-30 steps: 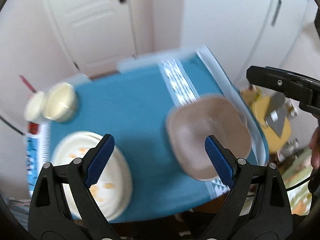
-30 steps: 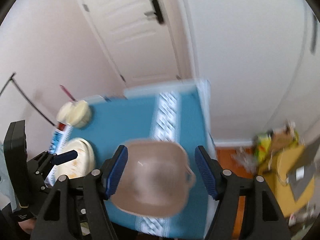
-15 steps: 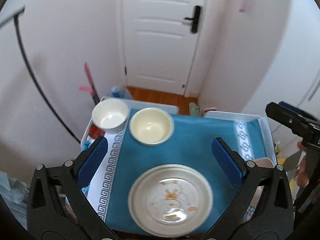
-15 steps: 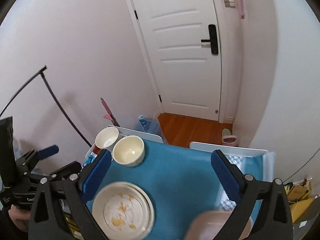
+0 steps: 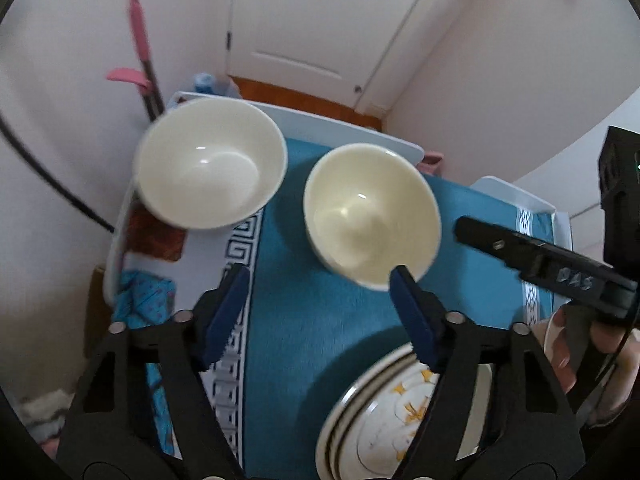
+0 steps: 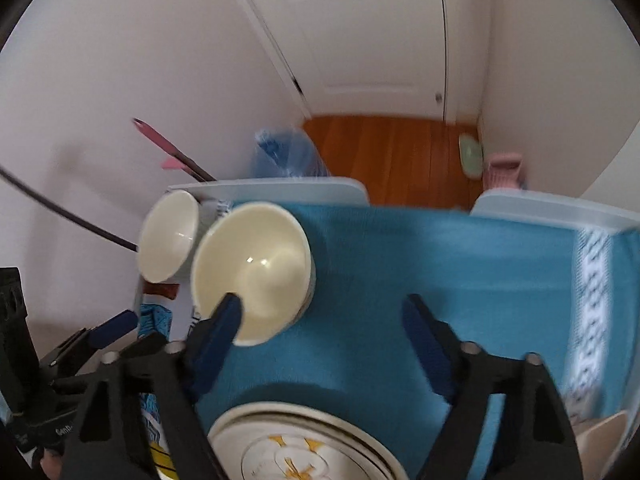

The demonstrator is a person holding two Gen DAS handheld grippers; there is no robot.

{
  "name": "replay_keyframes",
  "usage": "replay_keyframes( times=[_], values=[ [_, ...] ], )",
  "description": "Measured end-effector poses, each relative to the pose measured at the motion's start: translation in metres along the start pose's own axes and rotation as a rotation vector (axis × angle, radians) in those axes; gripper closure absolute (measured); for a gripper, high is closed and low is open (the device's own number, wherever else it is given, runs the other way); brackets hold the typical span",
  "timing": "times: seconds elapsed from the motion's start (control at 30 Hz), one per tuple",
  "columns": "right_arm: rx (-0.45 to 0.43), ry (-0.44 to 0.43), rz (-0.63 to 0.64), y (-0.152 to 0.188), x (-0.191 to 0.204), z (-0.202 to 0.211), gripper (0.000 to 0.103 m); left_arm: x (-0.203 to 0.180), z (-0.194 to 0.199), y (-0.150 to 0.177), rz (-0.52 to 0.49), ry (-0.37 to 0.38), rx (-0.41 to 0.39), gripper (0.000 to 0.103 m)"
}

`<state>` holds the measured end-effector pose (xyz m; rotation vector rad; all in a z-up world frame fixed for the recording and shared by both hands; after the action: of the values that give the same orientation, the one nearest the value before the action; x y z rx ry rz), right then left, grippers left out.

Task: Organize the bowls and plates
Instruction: 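Grasp the rim of the cream bowl with both grippers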

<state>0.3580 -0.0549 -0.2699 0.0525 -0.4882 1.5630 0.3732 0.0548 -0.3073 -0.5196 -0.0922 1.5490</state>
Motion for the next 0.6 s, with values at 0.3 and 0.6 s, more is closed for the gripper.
replay_keyframes(
  times=[0.3, 0.6],
  values=[
    [0.058, -0.008, -0.044, 0.002, 0.006, -0.046, 0.060, 0.005, -0.050, -0.009, -0.019, 0.029, 0.070, 0.068],
    [0.073, -0.021, -0.047, 0.000, 0.010, -0.058, 0.080, -0.001, -0.060, -0.014, -0.074, -0.001, 0.069, 0.081]
  ],
)
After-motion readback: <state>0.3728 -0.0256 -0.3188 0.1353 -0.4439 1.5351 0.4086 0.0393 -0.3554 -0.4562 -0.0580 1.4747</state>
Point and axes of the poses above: each gripper's, at about its wrist camera, not at the fingertips, and z roughly against the way its jaws point, x to its left, y to its underside, the point moved 5 cm from there along -z, roughly the way its jaws point, and after that the axes turned 3 degrees about -z, right-handed, at the moved point
